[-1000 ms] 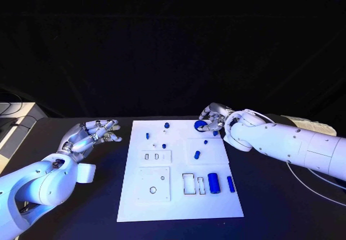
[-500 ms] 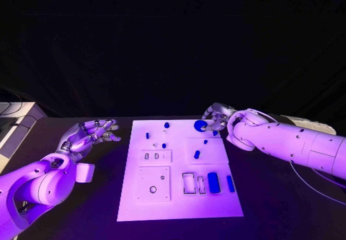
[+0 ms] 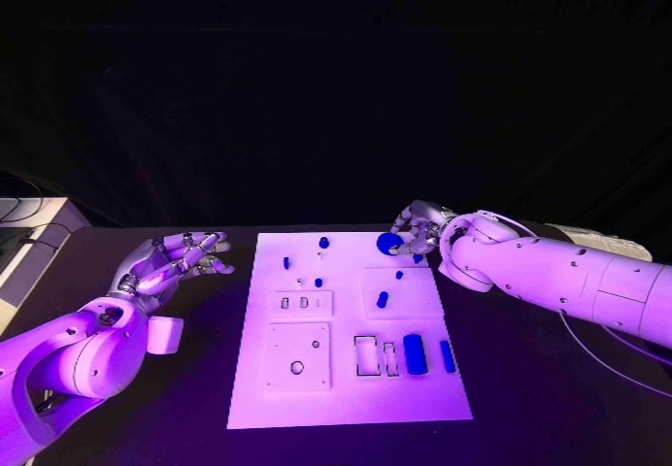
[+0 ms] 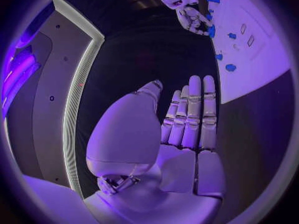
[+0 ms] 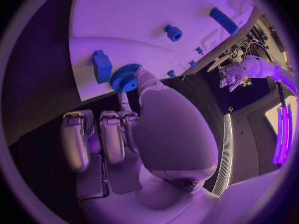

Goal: Assemble the parts on the task board

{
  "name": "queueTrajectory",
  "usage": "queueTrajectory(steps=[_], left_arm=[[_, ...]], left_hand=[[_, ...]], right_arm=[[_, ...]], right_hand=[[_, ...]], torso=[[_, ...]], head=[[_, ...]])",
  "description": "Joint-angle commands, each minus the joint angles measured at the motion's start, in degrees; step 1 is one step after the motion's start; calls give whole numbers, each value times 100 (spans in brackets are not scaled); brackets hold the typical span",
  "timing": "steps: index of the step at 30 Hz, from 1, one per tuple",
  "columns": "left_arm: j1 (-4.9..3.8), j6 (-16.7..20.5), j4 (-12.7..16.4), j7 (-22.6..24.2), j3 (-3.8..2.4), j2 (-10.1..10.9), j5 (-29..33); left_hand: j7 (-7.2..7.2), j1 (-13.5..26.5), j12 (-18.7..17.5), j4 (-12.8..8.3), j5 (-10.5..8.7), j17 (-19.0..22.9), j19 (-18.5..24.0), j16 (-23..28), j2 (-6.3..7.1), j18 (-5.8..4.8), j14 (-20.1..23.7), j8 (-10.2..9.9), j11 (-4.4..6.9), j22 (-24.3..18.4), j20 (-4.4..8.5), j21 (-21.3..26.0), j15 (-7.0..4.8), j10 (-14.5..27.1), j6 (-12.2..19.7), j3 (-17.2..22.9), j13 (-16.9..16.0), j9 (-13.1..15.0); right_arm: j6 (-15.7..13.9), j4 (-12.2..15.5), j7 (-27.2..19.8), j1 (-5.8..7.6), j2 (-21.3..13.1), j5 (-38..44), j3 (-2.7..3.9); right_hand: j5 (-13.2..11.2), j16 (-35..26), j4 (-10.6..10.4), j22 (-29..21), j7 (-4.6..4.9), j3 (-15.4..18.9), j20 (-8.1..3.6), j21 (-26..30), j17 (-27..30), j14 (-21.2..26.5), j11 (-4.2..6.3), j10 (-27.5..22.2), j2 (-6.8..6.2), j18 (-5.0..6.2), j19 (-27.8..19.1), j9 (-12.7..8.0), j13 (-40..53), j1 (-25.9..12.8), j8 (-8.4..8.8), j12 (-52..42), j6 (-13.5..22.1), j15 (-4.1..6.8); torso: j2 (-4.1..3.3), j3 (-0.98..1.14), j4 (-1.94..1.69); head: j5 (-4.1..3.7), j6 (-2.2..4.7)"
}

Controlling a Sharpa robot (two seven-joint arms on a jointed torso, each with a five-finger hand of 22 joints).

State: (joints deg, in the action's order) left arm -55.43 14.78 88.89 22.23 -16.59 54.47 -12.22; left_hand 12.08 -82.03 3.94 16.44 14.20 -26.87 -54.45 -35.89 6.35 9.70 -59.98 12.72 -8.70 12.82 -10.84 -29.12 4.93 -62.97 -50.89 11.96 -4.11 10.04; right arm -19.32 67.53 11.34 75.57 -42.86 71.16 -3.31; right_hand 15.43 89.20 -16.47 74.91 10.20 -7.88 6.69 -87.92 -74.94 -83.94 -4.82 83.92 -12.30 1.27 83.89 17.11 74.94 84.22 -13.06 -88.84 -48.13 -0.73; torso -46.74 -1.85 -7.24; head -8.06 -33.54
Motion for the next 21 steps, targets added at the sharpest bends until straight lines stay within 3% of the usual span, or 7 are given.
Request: queueTrajectory(steps=[1,7,11,13,16,21], left_arm=[[-1,-93,9,35,-5,-5,-21],[-1,-91,10,32,-5,-2,-21],[-1,-88,11,31,-5,2,-21],[-1,-86,9,31,-5,4,-21],[-1,-83,5,29,-5,6,-21],[-1,-79,-3,27,-5,8,-21]], left_hand=[[0,-9,-34,-6,-34,-9,29,-30,49,63,28,-21,8,5,-7,-39,3,40,-11,29,9,9],[0,-9,-34,-6,-34,-9,29,-30,49,63,28,-21,8,5,-7,-39,3,40,-11,29,9,9],[1,-7,-33,-6,-33,-10,31,-32,47,63,31,-22,7,7,-7,-42,4,46,-11,32,10,9],[3,-6,-31,-6,-33,-13,35,-36,45,63,35,-24,6,9,-8,-46,6,54,-12,36,11,10],[3,-6,-31,-6,-33,-13,35,-36,45,63,35,-24,6,9,-8,-46,6,54,-12,36,11,10],[3,-6,-31,-6,-33,-13,35,-36,45,63,35,-24,6,9,-8,-46,6,54,-12,36,11,10]], right_arm=[[161,-22,-32,-5,26,-30,-2],[215,-48,-54,-9,55,-68,-6],[259,-61,-70,-11,57,-80,-7],[272,-64,-77,-11,54,-82,-8],[293,-67,-89,-12,45,-84,-9],[292,-63,-114,-13,34,-69,-9]], right_hand=[[33,18,11,1301,-19,-22,38,-34,-1219,-545,-39,519,61,-65,472,2,1408,24,-49,-29,-46,-31],[82,20,-5,1321,-29,-64,33,-50,-1226,-546,-31,534,116,-71,484,1,1425,-21,-80,-44,-94,-24],[274,24,8,1340,-51,-174,19,-65,-1240,-549,-10,565,183,-76,496,-15,1459,-67,-101,-74,-198,-7],[373,24,16,1340,-65,-313,4,-64,-1240,-548,4,577,231,-76,496,-35,1471,-52,-105,-85,-280,9],[269,25,28,1353,-97,-659,-23,-73,-1243,-548,35,594,274,-79,504,-78,1490,-11,-91,-102,-432,38],[374,26,103,1363,-126,-1110,-56,-79,-1250,-550,65,598,238,-82,509,-107,1495,10,-41,-106,-571,70]], torso=[[-2,-6,0],[2,-7,3],[5,-11,6],[7,-10,8],[9,-8,8],[10,-6,7]], head=[[13,-11],[21,-21],[27,-26],[30,-27],[25,-26],[25,-27]])
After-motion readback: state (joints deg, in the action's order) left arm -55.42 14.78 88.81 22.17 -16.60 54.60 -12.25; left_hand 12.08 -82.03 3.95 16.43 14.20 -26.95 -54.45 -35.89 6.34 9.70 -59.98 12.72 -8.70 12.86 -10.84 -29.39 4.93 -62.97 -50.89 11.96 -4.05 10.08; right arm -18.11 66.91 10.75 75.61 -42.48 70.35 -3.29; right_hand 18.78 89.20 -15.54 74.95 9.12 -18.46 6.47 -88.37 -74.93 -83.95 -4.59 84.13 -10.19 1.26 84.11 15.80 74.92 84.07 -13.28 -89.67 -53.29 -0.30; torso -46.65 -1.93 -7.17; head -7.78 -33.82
